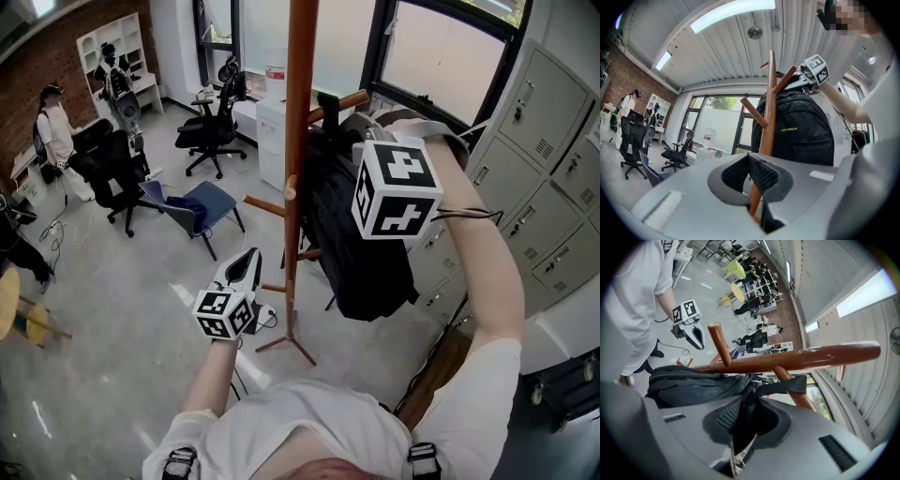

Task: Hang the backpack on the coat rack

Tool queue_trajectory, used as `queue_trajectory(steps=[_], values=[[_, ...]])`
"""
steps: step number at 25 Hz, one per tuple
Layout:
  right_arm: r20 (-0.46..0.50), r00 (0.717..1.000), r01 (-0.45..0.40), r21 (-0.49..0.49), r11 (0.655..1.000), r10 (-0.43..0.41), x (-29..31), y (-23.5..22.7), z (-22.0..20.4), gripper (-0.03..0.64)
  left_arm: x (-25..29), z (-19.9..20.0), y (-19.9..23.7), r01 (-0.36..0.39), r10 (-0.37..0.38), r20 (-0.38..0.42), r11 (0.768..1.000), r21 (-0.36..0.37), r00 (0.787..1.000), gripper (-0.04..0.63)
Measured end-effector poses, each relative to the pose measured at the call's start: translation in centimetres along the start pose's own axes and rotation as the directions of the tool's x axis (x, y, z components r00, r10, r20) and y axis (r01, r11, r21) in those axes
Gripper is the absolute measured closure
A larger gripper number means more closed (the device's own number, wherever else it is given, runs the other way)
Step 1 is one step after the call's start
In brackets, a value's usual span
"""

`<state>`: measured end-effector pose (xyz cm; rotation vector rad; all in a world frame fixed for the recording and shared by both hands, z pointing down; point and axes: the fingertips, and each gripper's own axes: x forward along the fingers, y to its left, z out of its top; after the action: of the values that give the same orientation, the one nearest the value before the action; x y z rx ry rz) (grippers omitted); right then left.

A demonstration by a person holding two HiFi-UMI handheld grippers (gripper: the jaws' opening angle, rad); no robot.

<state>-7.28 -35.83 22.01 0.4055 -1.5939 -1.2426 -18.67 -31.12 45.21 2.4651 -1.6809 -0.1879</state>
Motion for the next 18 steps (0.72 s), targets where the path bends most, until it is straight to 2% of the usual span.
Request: queue_trajectory(steps=[7,18], values=[[0.001,1.0,-0.021,-0.001,1.0,0.021,1.3,1.4,0.5,0.584,-0.3,-0.5,0.4,-0.005,0.005,-0.011,1.0,-0.007,1.0,0.584],[-0.004,0.999,0.042,0.034,0.999,-0.042,1.7,1.7,0.7,0.578,0.1,-1.0,-0.5,0.006,-0.006,-0.026,1.0,-0.013,1.0,0.584]])
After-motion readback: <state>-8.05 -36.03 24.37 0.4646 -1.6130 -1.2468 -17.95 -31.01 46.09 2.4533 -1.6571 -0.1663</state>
